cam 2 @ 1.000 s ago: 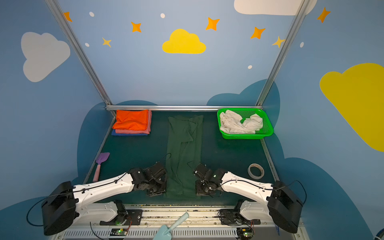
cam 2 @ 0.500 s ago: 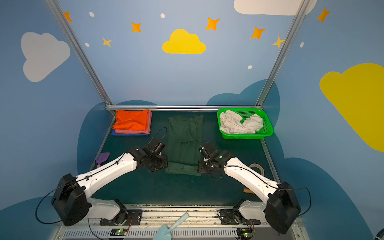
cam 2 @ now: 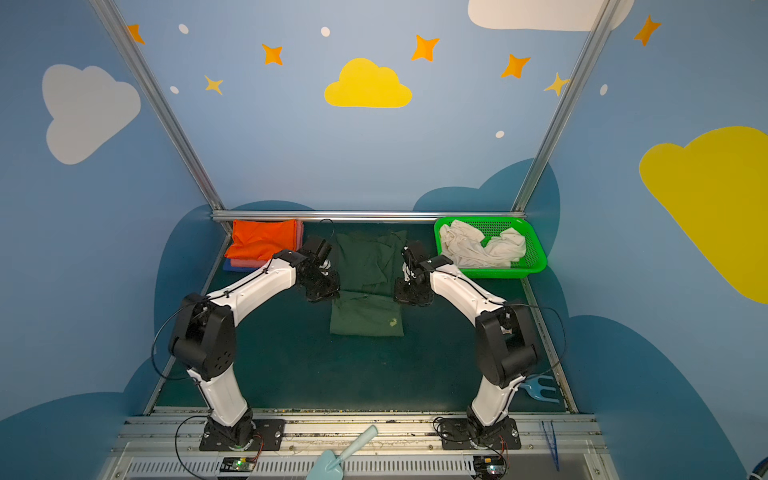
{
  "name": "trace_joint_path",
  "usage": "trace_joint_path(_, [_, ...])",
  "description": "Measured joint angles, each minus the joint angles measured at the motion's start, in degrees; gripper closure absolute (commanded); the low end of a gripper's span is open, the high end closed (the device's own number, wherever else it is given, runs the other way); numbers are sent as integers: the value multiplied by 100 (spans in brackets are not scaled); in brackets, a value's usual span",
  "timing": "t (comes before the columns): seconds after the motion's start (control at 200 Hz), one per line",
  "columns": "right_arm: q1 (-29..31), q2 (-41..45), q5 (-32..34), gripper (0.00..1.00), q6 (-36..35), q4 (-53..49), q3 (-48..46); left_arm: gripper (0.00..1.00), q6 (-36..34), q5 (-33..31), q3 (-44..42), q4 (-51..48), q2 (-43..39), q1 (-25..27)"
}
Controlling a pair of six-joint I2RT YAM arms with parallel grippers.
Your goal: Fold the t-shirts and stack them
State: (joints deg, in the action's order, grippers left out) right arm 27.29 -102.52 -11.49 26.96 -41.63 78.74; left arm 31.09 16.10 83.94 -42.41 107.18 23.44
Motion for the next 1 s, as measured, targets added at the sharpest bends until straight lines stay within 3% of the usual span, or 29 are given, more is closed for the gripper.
trace_joint_path(0.335, [-363, -1353, -426, 100, -372, -164, 1113, 95, -262, 474, 1016, -24, 1255, -437])
trace_joint_path(0.836, [-581, -2002, -675, 100, -501, -365, 2055, 95, -378, 778, 2044, -164, 2028, -636])
trace_joint_path(0.916, [-612, -2144, -710, 89, -507, -378, 2192, 89, -391, 796, 2164, -166, 2146, -654])
trace_joint_path(1.001, [-643, -2306, -754, 80, -505, -398, 2302, 76, -389, 837, 2190, -175, 2218, -691])
